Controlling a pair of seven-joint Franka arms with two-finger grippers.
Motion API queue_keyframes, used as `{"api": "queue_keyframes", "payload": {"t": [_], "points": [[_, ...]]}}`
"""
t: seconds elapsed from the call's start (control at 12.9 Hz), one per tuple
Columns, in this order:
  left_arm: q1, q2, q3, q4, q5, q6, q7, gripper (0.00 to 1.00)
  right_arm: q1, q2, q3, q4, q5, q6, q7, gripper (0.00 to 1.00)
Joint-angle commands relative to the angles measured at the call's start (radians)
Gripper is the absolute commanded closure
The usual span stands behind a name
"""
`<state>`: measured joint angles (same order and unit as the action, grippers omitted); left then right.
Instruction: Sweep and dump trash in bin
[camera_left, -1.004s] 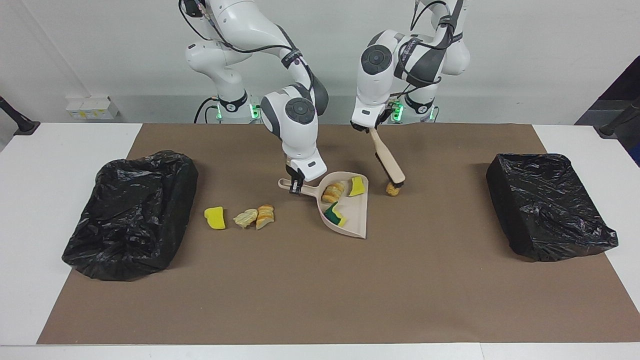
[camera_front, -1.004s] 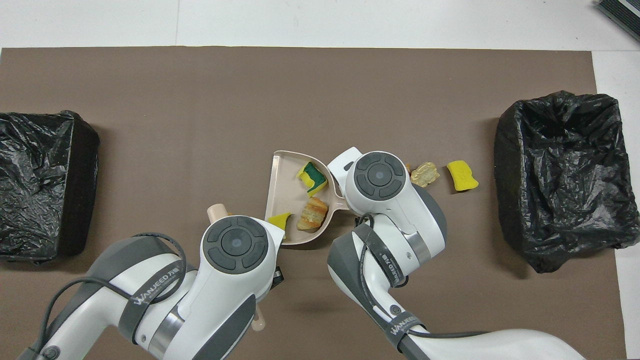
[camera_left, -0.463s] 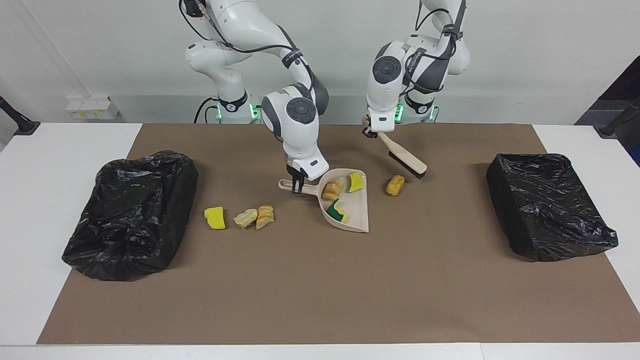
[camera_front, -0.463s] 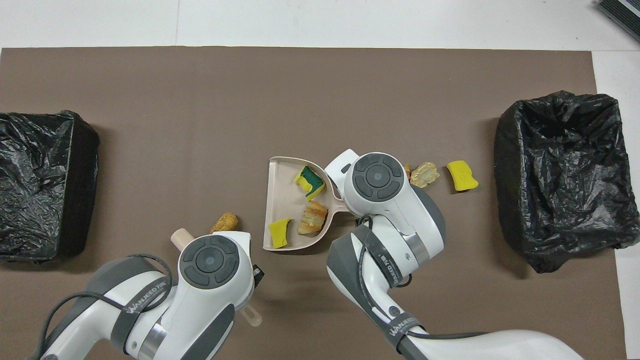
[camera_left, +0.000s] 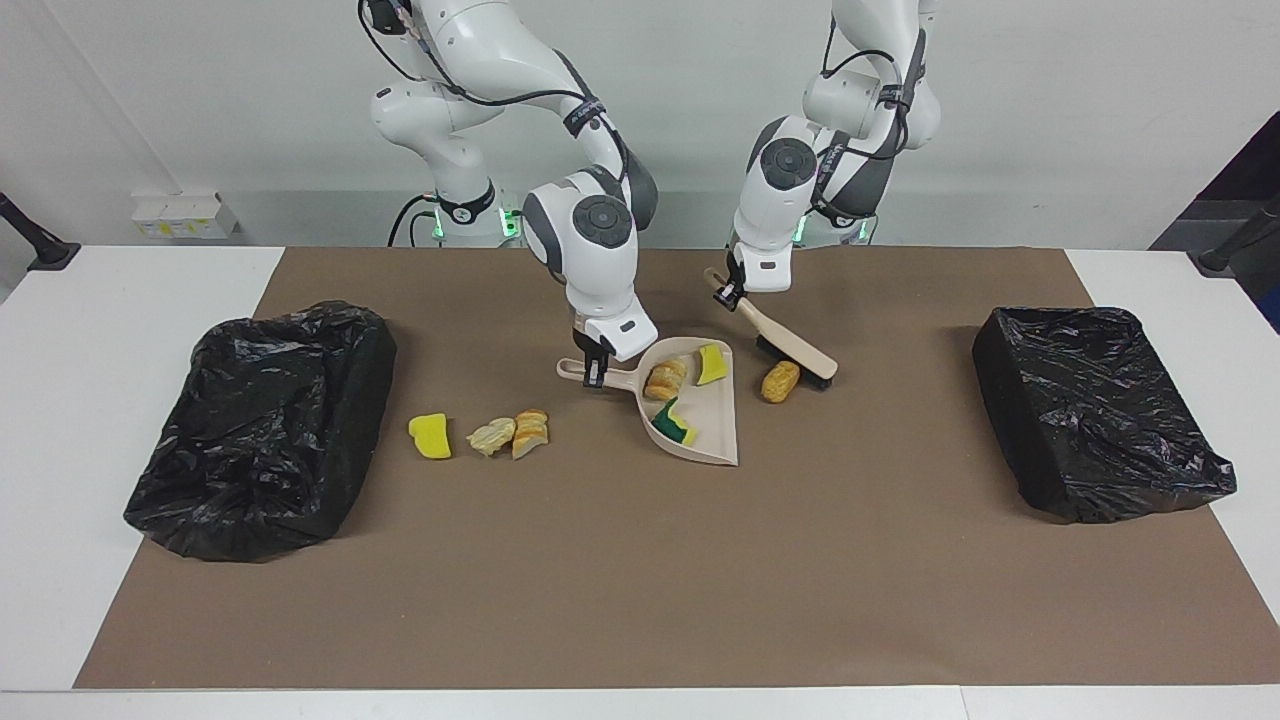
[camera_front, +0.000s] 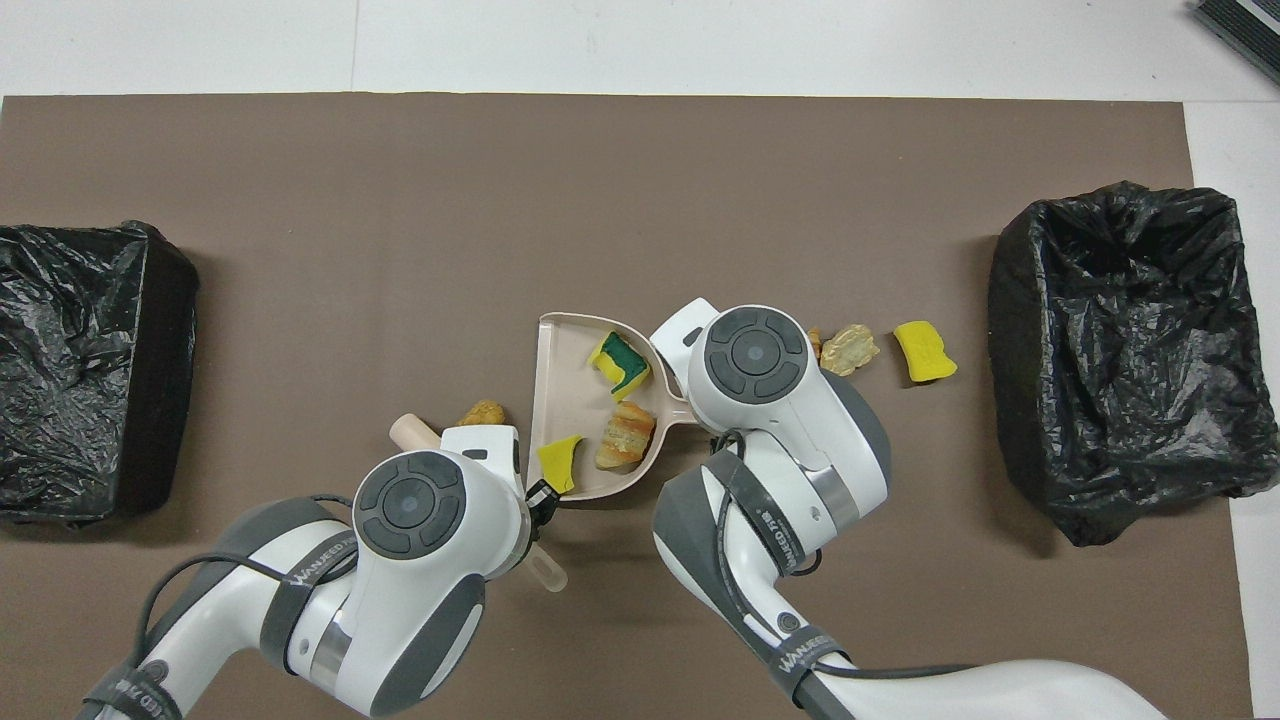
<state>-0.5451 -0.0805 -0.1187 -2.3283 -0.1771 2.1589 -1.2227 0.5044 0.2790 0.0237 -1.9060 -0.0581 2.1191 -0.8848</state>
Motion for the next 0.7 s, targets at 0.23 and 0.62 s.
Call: {"api": "queue_keyframes", "payload": {"t": [0.23, 0.62], "points": [[-0.078, 0.007, 0.001, 0.032, -0.035, 0.024, 0.522, 1.00, -0.006, -0.020, 0.005, -0.021, -0.011, -0.002, 0.041, 1.00], [-0.082, 0.024, 0.004, 0.113, -0.021, -0.031, 0.628, 1.00, -0.006, -0.020, 0.005, -0.021, -0.011, -0.002, 0.058, 1.00]]}}
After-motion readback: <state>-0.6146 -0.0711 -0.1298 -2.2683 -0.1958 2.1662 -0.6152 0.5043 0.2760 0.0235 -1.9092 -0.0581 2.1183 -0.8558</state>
